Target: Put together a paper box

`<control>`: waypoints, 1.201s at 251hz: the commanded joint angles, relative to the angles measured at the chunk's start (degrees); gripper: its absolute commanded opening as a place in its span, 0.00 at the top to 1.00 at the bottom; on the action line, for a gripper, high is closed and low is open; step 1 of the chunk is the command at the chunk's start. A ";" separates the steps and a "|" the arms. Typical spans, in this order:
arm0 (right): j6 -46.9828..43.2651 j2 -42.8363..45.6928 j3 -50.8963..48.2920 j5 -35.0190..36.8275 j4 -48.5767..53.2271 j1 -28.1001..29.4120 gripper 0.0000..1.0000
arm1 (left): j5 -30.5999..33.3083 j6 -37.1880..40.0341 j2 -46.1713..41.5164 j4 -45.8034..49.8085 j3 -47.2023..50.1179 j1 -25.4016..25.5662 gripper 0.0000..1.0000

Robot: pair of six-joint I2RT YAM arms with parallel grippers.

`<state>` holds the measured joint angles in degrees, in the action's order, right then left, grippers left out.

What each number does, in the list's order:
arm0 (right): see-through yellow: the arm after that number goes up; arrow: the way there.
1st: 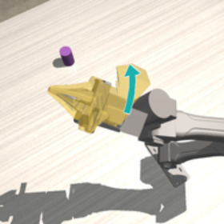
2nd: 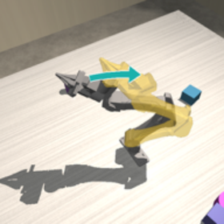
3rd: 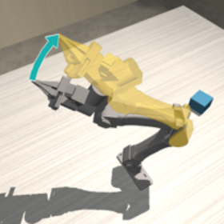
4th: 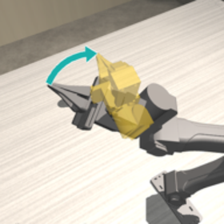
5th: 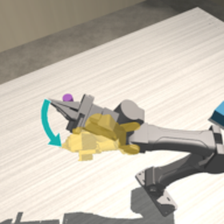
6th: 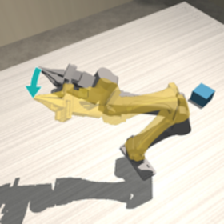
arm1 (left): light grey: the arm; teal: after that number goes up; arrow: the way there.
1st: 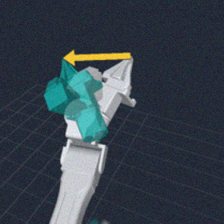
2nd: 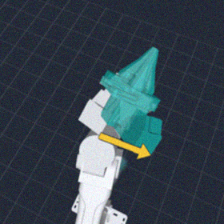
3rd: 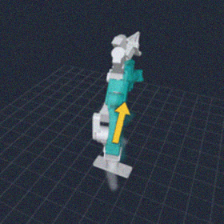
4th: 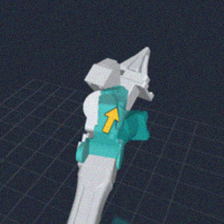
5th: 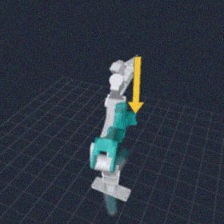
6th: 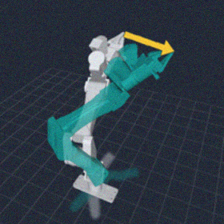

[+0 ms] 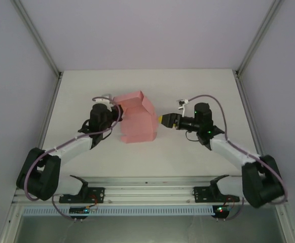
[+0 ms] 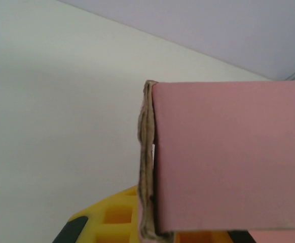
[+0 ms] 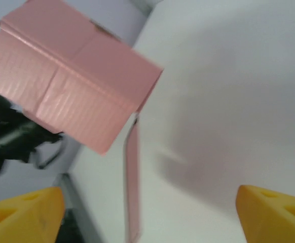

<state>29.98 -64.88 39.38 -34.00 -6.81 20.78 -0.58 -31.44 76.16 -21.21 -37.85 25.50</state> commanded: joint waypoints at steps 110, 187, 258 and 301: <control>-31.62 -5.70 11.47 5.01 14.32 2.58 0.21 | -9.73 7.45 1.57 8.23 -3.50 0.56 1.00; -34.19 -17.04 19.75 0.90 13.60 8.85 0.39 | -9.75 7.84 4.40 9.25 -5.60 2.31 1.00; -32.62 -18.83 21.82 14.49 15.42 12.23 0.41 | -3.37 7.62 5.24 13.83 -7.91 4.05 1.00; -30.65 -16.86 21.10 29.90 15.70 14.39 0.59 | -2.30 7.28 5.12 15.39 -8.32 4.61 1.00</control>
<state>-2.00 -84.12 59.61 -17.69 8.03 33.80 -4.95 -24.45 81.17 -7.77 -43.79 29.39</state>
